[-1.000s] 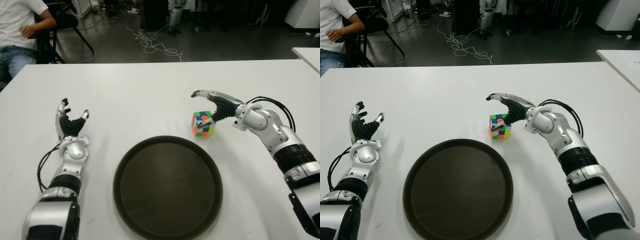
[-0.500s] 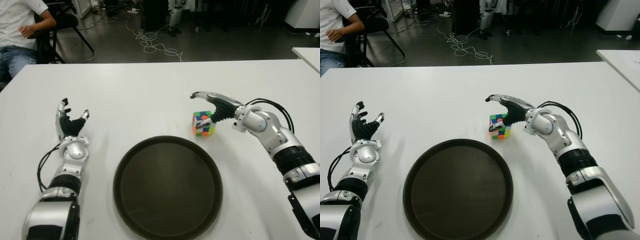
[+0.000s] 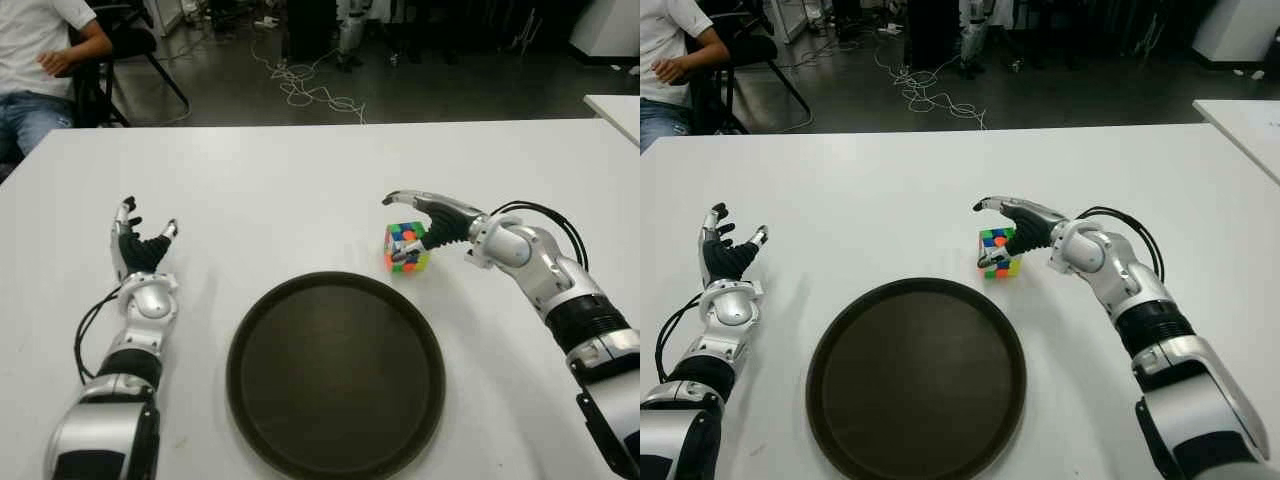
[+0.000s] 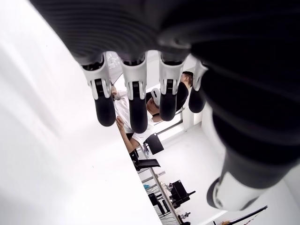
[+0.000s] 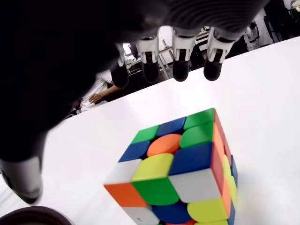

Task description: Pick up the Rubik's Cube and put it in the plate

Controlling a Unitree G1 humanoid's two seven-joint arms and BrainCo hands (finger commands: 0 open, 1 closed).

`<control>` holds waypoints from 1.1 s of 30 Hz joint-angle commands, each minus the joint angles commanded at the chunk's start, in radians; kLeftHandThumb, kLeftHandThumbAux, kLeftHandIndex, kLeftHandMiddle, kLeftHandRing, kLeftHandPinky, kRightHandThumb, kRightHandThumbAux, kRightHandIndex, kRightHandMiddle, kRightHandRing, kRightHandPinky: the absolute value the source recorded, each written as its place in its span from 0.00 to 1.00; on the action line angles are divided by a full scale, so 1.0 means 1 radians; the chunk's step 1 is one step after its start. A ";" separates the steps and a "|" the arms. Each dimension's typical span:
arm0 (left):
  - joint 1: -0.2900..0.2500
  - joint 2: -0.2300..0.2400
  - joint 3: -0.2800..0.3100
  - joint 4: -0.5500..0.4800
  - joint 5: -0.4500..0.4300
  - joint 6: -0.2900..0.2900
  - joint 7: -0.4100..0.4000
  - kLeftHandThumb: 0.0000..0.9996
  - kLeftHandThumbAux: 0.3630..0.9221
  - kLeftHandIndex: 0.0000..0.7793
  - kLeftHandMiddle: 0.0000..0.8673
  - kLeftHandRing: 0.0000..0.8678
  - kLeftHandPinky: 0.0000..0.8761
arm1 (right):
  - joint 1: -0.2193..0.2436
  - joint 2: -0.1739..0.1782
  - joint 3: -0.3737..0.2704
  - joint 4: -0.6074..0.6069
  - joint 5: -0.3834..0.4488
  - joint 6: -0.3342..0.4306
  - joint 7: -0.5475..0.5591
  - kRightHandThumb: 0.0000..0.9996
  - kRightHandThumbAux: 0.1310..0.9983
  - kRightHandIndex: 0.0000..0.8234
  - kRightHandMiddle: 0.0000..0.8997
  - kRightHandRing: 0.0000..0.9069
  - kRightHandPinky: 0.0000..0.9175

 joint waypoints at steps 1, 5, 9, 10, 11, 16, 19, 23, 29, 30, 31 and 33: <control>0.000 0.000 0.000 0.001 0.000 0.000 -0.001 0.43 0.69 0.13 0.17 0.19 0.23 | 0.001 -0.001 0.001 0.001 -0.002 0.000 -0.002 0.00 0.50 0.00 0.00 0.00 0.00; -0.001 0.002 0.000 0.003 0.002 0.004 -0.003 0.41 0.69 0.13 0.17 0.18 0.21 | 0.002 0.001 0.002 0.001 -0.002 0.010 0.008 0.00 0.51 0.00 0.00 0.00 0.00; -0.001 0.002 -0.002 0.003 0.004 0.006 0.000 0.40 0.69 0.12 0.16 0.17 0.20 | 0.000 0.002 0.003 0.000 0.001 0.017 0.021 0.00 0.52 0.00 0.00 0.00 0.00; -0.001 0.002 -0.002 0.003 0.004 0.006 0.000 0.40 0.69 0.12 0.16 0.17 0.20 | 0.000 0.002 0.002 0.000 0.001 0.018 0.023 0.00 0.53 0.00 0.00 0.00 0.00; -0.001 0.002 -0.002 0.003 0.004 0.006 0.000 0.40 0.70 0.12 0.16 0.17 0.19 | 0.000 0.002 0.002 0.000 0.001 0.018 0.024 0.00 0.53 0.00 0.00 0.00 0.00; -0.001 0.003 -0.004 0.003 0.007 0.006 0.004 0.41 0.70 0.13 0.16 0.17 0.19 | -0.001 0.001 0.006 0.013 -0.004 0.011 0.018 0.00 0.53 0.00 0.00 0.00 0.00; -0.002 0.001 0.001 0.000 0.001 0.014 0.001 0.39 0.70 0.12 0.16 0.17 0.18 | -0.004 -0.002 0.011 0.014 -0.014 0.015 0.018 0.00 0.53 0.00 0.00 0.00 0.00; -0.003 -0.001 0.003 -0.001 -0.002 0.022 0.002 0.38 0.69 0.11 0.15 0.16 0.17 | -0.006 -0.005 0.014 0.011 -0.019 0.019 0.021 0.00 0.53 0.00 0.00 0.00 0.00; -0.002 0.001 -0.003 -0.002 0.008 0.021 0.012 0.41 0.70 0.12 0.16 0.17 0.17 | -0.006 -0.008 0.015 0.001 -0.021 0.025 0.029 0.00 0.54 0.00 0.00 0.00 0.00; -0.001 0.001 -0.004 -0.002 0.009 0.020 0.013 0.41 0.70 0.12 0.16 0.17 0.17 | -0.006 -0.009 0.015 0.000 -0.021 0.026 0.030 0.00 0.54 0.00 0.00 0.00 0.00; 0.000 0.001 -0.005 -0.004 0.011 0.019 0.015 0.41 0.69 0.13 0.16 0.17 0.17 | -0.006 -0.009 0.016 -0.001 -0.021 0.027 0.031 0.00 0.54 0.00 0.00 0.00 0.00; 0.003 0.000 -0.006 -0.010 0.011 0.011 0.016 0.42 0.69 0.13 0.17 0.18 0.19 | -0.010 -0.011 0.019 0.004 -0.024 0.027 0.035 0.00 0.56 0.00 0.00 0.00 0.00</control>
